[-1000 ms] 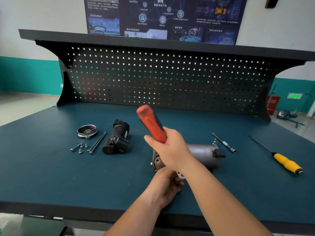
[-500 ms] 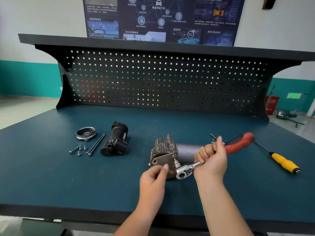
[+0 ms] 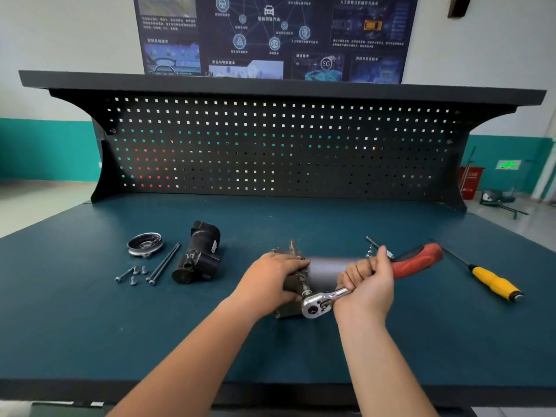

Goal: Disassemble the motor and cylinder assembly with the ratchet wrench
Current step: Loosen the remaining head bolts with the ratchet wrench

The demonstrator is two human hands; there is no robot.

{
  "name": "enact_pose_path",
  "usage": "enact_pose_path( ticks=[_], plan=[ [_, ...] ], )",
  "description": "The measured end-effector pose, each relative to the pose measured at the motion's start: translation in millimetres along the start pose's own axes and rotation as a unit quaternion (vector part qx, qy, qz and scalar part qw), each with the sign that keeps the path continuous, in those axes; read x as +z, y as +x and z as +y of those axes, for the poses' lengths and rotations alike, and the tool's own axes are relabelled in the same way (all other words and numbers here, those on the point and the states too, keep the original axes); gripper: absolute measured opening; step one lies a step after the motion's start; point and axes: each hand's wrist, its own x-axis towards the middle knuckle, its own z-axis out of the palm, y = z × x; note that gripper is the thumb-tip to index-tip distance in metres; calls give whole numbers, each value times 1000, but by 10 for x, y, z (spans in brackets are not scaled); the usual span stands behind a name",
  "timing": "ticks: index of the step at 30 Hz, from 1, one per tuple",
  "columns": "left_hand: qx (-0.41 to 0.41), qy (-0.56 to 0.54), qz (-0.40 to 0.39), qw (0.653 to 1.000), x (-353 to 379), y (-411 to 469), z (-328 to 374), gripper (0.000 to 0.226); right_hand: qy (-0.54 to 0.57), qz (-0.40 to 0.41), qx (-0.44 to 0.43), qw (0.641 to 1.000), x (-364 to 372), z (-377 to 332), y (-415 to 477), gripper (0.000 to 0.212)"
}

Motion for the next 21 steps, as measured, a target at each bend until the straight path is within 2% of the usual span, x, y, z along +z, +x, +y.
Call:
enact_pose_path(
  ticks=[6, 12, 17, 21],
  plan=[
    [14, -4, 6, 1000, 17, -36, -2, 66, -15, -6, -25, 1000, 63, 9, -44, 45],
    [-11, -129, 112, 985, 105, -198, 45, 46, 4, -9, -47, 999, 145, 40, -135, 50],
    [21, -127, 116, 985, 108, -193, 21, 33, -18, -51, -60, 997, 187, 78, -147, 55],
    [34, -133, 135, 981, 108, -185, 21, 19, -56, -82, -69, 993, 204, 60, -135, 45]
  ],
)
